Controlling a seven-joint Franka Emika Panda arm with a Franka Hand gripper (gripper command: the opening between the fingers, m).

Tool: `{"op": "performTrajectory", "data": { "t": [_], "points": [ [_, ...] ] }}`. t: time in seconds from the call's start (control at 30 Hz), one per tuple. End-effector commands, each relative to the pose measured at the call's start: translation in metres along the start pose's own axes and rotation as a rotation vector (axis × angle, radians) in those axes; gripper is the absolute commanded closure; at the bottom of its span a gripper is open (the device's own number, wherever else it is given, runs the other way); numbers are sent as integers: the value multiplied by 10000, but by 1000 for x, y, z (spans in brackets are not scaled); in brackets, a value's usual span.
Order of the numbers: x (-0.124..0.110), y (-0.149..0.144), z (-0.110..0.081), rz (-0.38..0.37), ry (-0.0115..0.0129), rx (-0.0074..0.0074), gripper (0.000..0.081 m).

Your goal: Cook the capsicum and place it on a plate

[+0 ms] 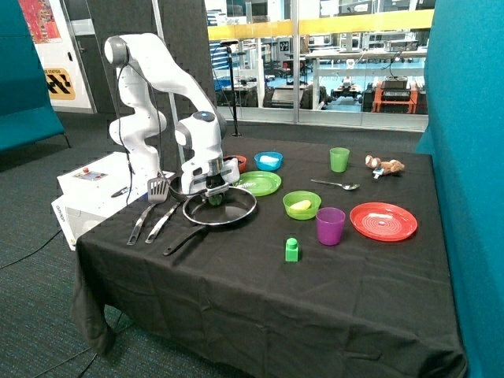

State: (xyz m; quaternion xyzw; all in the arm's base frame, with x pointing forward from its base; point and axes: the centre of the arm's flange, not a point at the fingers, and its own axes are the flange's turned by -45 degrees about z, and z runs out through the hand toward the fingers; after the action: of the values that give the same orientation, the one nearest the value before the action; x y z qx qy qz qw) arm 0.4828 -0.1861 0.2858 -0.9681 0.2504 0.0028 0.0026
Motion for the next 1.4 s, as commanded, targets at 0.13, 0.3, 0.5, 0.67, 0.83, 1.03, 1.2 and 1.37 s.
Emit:
{"op": "performTrajectory", "data": {
  "t": [0.13,0.3,0.5,0.67,0.83,1.03,1.2,1.37],
  "points": [
    [-5,-9,-13,-268,67,-37,808],
    [-3,-16,-24,-450,67,-37,808],
    [-2,-26,-34,-645,66,-38,808],
    [-1,-36,-40,-857,66,-39,808],
    [0,-48,-46,-1070,66,-39,808],
    [0,-67,-58,-1370,65,-40,808],
    [-4,-79,-69,-1664,64,-41,808],
    [-9,-90,-76,-1940,64,-42,808]
  ]
}}
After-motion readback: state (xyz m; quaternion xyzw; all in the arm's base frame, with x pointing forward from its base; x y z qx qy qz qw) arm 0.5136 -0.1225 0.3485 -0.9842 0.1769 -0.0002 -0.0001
